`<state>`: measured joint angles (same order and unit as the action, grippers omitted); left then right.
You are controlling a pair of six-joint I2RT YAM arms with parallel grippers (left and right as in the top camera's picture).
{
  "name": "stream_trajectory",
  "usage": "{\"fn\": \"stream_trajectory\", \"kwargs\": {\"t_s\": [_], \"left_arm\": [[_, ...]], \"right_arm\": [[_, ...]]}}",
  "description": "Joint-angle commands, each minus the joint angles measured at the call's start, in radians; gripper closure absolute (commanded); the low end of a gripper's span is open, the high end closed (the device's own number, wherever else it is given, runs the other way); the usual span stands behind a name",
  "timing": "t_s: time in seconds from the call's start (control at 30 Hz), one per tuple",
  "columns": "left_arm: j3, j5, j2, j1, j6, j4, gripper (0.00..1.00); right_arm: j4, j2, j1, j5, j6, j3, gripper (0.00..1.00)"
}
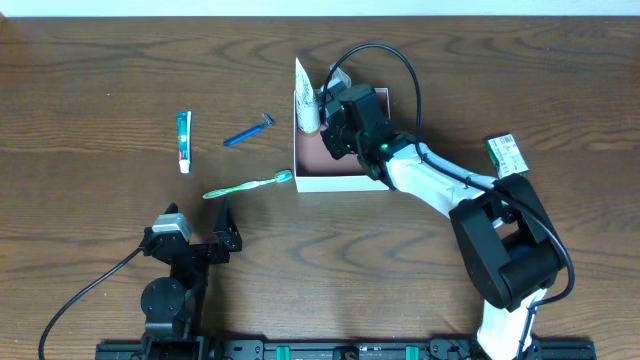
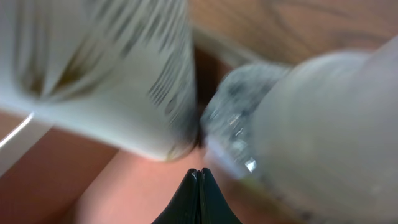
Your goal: Pack container
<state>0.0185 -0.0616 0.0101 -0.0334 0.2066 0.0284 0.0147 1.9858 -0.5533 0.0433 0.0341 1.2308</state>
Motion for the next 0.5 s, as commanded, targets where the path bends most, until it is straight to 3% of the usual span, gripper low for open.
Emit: {"fn": "stream_trajectory", "kwargs": {"t_s": [0.0,0.2,0.47], "left_arm": [[-0.014,-0.010,-0.006,0.005,-0.002,0.038,0.02],[-0.014,-0.010,-0.006,0.005,-0.002,0.038,0.02],[-0.014,-0.010,-0.006,0.005,-0.002,0.038,0.02]], "right_arm": [[-0.045,-0.098,-0.024,-0.009,-0.021,0.001,0.99],[-0.220,-0.299,-0.042,-0.017,-0.052,0.001,0.96],[-0.499,-0.541,-0.006,-0.147,-0.162,0.000,0.63]]}}
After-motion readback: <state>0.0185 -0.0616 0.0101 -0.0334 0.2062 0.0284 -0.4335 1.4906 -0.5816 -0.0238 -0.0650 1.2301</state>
